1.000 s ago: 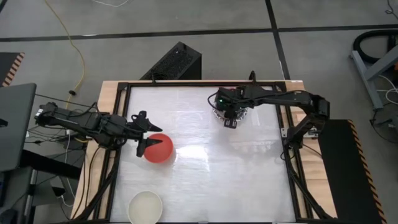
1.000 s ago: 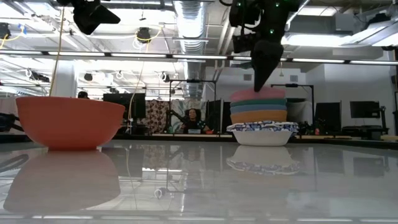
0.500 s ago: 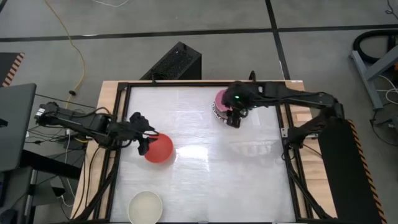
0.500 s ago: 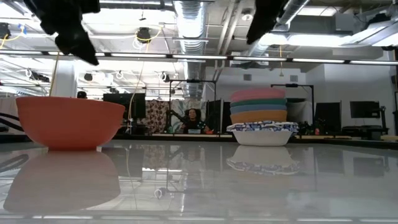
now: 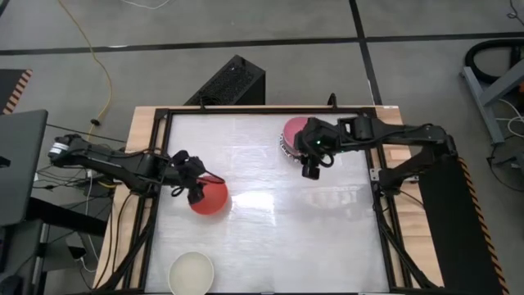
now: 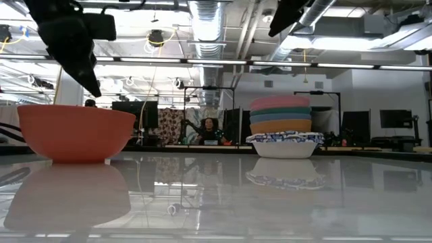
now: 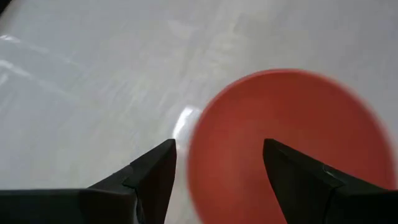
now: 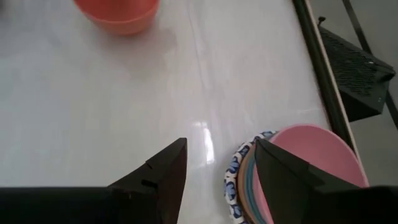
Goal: Nest bowls inside each other
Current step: Stack the orange bowl into the pink bowl
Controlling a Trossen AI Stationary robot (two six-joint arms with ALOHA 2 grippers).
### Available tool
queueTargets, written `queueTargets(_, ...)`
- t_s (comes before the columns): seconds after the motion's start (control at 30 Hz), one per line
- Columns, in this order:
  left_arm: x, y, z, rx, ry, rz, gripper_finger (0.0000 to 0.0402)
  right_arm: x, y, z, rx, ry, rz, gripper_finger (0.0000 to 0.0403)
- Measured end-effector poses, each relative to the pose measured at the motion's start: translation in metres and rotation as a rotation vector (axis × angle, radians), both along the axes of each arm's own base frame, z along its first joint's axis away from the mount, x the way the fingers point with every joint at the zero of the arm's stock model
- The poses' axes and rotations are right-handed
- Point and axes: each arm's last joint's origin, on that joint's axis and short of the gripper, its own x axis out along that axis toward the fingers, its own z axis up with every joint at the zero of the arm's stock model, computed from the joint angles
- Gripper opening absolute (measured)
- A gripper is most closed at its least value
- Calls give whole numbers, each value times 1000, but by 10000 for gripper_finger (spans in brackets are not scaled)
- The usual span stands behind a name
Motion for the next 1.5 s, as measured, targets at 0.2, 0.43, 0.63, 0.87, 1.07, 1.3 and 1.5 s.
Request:
queueTargets(0.2, 6, 7, -9, 56, 94, -4, 231, 3, 7, -1, -3, -5, 23, 207)
queueTargets(0.43, 9, 15, -15, 90, 164, -37, 231, 3, 9, -2, -2, -3, 32, 207)
queueTargets(0.63, 11, 21, -18, 32, 207, -101, 231, 3, 9, -2, -3, -3, 33, 207)
queueTargets(0.87, 13, 30, -21, -20, 220, -110, 231, 3, 9, -2, -4, -3, 35, 207)
queueTargets(1.07, 19, 37, -31, -75, 276, -119, 230, 3, 14, -2, 1, -3, 55, 207)
queueTargets(1.3, 28, 48, -49, -115, 378, -108, 168, 3, 24, -2, 2, -4, 92, 207)
queueTargets(1.5, 34, 52, -62, -142, 443, -87, 37, 2, 34, -1, 2, -10, 90, 207)
